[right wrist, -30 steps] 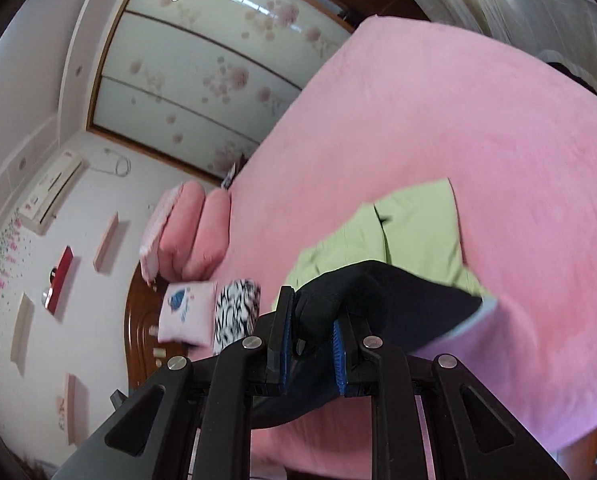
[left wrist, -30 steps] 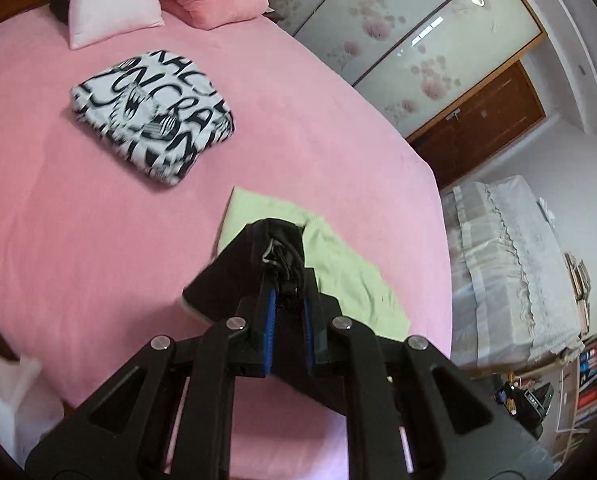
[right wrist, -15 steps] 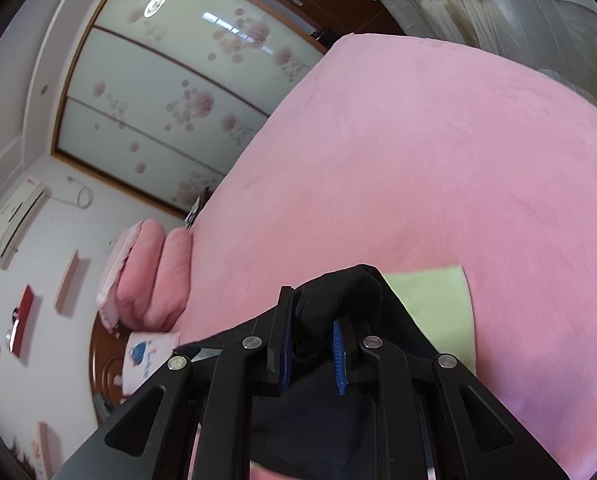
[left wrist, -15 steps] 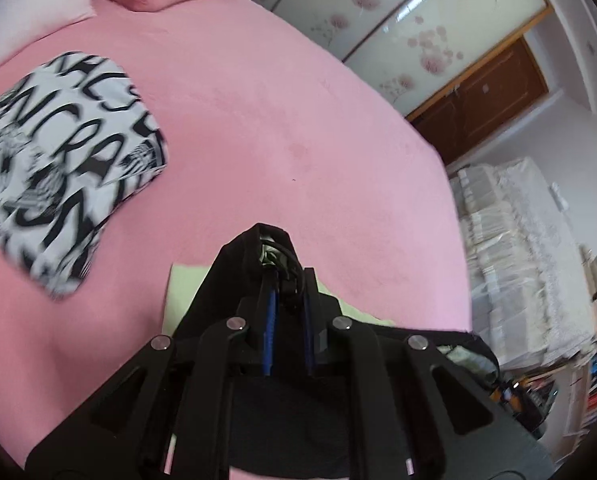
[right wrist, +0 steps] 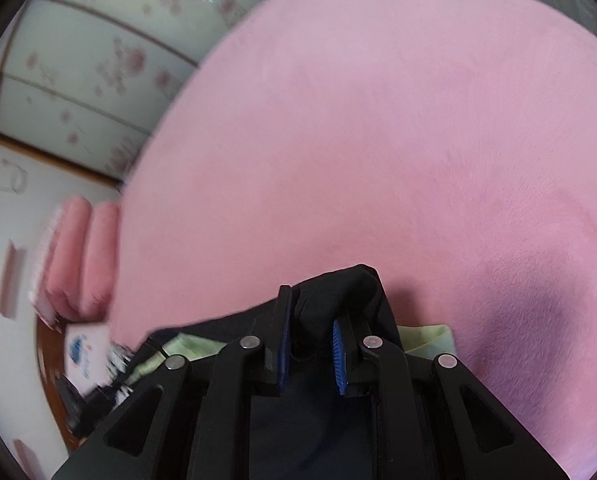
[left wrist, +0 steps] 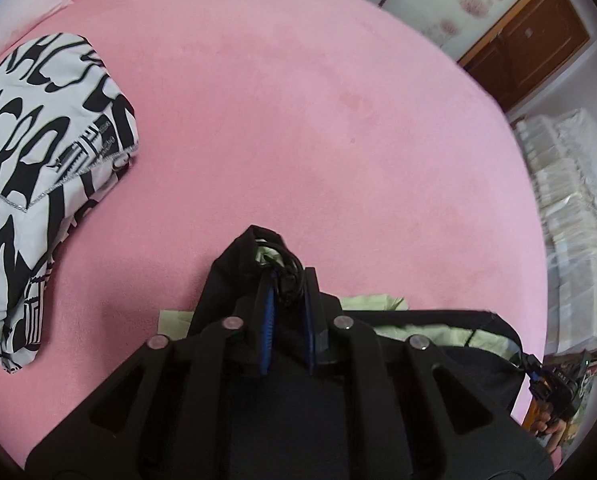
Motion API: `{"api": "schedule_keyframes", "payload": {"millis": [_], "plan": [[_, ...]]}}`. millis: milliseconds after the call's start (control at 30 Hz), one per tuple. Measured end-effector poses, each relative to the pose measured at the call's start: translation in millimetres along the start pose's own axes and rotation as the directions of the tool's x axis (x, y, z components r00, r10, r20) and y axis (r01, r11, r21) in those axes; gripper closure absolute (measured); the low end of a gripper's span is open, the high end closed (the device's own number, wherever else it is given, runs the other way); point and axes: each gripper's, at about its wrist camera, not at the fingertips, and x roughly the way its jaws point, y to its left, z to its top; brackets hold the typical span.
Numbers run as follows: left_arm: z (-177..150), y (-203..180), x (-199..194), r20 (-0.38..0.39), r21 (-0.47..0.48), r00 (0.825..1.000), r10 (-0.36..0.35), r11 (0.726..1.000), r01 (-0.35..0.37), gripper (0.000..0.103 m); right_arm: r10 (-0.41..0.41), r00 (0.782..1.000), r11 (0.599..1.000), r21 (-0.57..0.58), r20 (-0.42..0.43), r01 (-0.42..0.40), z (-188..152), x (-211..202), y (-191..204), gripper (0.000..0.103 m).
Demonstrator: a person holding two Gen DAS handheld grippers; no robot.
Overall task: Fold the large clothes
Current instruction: 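Lift the black hem and fold it over toward the hood with both tools, then open both tools and release the folded black bundle onto the bed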
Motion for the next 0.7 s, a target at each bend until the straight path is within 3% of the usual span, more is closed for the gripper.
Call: {"api": "schedule_keyframes", "payload": {"millis": [100, 200, 233, 300, 400, 567, 700], "plan": [[5, -9, 4, -0.043, 0.038, 0.998, 0.042, 0.998, -0.04, 0.09, -0.073, 0.996, 0.995, -0.074, -0.056, 0.069, 7, 9, 7, 0.075], [5, -18, -4, -0.043, 0.107, 0.994, 0.105, 0.989, -0.1, 0.088, -0.168, 0.986, 0.974, -0.156, 0.001, 0.167, 2, -11, 21, 0.033], [3, -19, -7, -0.043, 0.135, 0.992, 0.121, 0.984, -0.115, 0.088, -0.193, 0.981, 0.964, -0.179, 0.03, 0.195, -2, -20, 25, 0.026], [-2, -16, -14, -0.05, 0.159, 0.989, 0.139, 0.979, -0.129, 0.08, -0.195, 0.98, 0.959, -0.201, 0.036, 0.198, -8, -32, 26, 0.025], [-20, 2, -27, -0.069, 0.156, 0.991, 0.118, 0.982, -0.106, 0.068, -0.176, 0.984, 0.967, -0.191, -0.02, 0.169, -23, -47, 19, 0.025], [-59, 41, -33, -0.158, 0.166, 0.976, 0.148, 0.979, -0.122, 0.068, -0.15, 0.983, 0.976, -0.177, -0.104, 0.13, -76, -63, -10, 0.025], [-91, 68, -37, -0.236, 0.168, 0.957, 0.17, 0.977, -0.132, 0.068, -0.19, 0.971, 0.976, -0.134, -0.147, 0.171, -125, -67, -32, 0.025]]}}
